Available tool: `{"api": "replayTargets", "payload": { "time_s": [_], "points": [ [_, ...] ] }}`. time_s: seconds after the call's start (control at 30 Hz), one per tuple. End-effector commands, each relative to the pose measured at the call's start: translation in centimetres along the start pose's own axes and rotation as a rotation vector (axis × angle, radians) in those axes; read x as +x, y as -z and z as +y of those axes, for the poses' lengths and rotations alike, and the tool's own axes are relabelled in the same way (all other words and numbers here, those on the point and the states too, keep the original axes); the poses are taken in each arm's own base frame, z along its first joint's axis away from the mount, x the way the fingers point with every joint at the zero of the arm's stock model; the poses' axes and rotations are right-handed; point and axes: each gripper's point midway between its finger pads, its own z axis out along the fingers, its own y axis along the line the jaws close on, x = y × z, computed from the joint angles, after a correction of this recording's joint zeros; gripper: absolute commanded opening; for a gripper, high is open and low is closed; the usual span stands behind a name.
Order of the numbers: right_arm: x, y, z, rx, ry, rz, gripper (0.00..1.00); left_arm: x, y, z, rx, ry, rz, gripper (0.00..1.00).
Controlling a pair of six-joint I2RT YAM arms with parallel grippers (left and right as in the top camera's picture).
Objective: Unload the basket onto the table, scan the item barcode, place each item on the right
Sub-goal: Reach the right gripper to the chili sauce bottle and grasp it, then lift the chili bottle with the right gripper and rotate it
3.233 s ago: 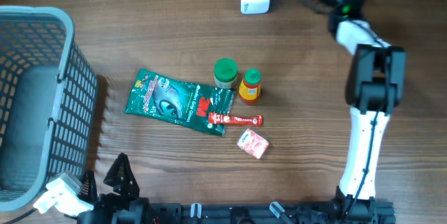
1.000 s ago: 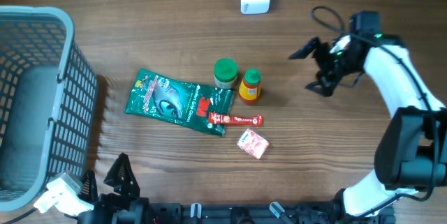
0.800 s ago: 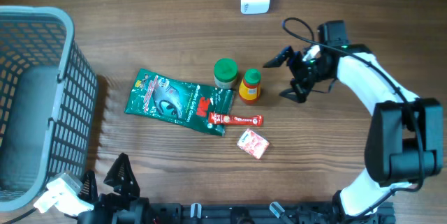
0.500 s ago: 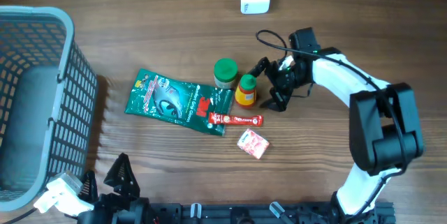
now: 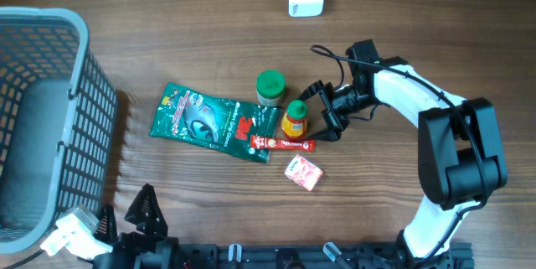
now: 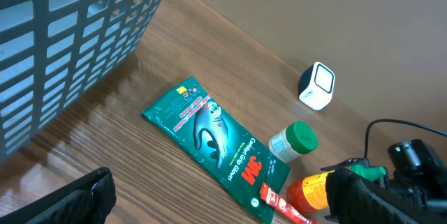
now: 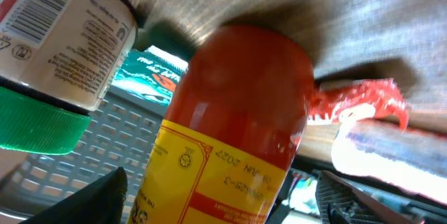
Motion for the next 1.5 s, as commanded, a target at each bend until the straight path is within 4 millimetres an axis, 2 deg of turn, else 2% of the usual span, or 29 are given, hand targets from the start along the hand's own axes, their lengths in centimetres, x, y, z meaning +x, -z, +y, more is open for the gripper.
{"api": "replayTargets", "payload": {
  "time_s": [0.0, 0.1, 0.23, 0.33, 0.4, 0.5, 0.57, 0.63, 0.8, 0.97, 1.1, 1.2, 1.27, 1.37, 1.47],
  "points": [
    [0.2, -0.5, -0.4, 0.005, -0.108, 0.035, 0.90, -0.1, 0.2, -0.1, 0.007, 0.011, -0.012, 1.00],
    [0.6, -0.5, -1.0, 0.026, -0.147, 0.045, 0.89, -0.1, 0.2, -0.1, 0.007, 0.011, -0.012, 1.00],
    [1.6, -0.3, -2.4, 0.081, -0.356, 0.069, 0.89, -0.1, 0.2, -0.1, 0.007, 0.011, -0.012, 1.00],
    [2.7, -0.5, -1.6, 0.056, -0.410, 0.135, 0.95, -0.1, 0.2, -0.1, 0.007, 0.011, -0.012, 1.00],
    [2.4, -0.8, -0.7, 0.029, -0.360, 0.129, 0.95, -0.1, 0.2, -0.1, 0.006, 0.011, -0.012, 1.00],
    [2.1, -1.1, -0.7, 0.033, -0.297, 0.104, 0.95, -0.1, 0.2, -0.1, 0.006, 0.011, -0.012, 1.00],
    [-0.3, -1.2, 0.5, -0.004, -0.063, -0.005, 1.00, -0.1, 0.2, -0.1, 0.007, 0.011, -0.012, 1.00],
    [-0.2, -1.2, 0.9, -0.021, 0.086, -0.001, 1.00, -0.1, 0.2, -0.1, 0.007, 0.011, -0.012, 1.00],
    [-1.1, -1.4, 0.3, 0.014, 0.126, -0.046, 1.00, -0.1, 0.2, -0.1, 0.007, 0.011, -0.012, 1.00],
    [0.1, -2.4, 0.4, 0.027, 0.176, -0.016, 1.00, -0.1, 0.2, -0.1, 0.007, 0.011, -0.012, 1.00],
    [1.1, -3.8, -0.3, 0.072, 0.196, -0.004, 0.99, -0.1, 0.2, -0.1, 0.006, 0.011, -0.012, 1.00],
    [1.2, -4.2, -1.2, 0.090, 0.156, 0.003, 0.90, -0.1, 0.2, -0.1, 0.007, 0.011, -0.012, 1.00],
    [0.9, -4.5, -1.9, 0.094, 0.141, -0.002, 0.88, -0.1, 0.2, -0.1, 0.006, 0.011, -0.012, 1.00],
    [-0.8, -4.6, -2.8, 0.128, 0.131, -0.089, 0.88, -0.2, 0.2, -0.1, 0.007, 0.011, -0.012, 1.00],
    [-1.4, -4.6, -1.9, 0.099, 0.185, -0.108, 0.87, -0.1, 0.2, -0.1, 0.007, 0.011, -0.012, 1.00]
  ]
}}
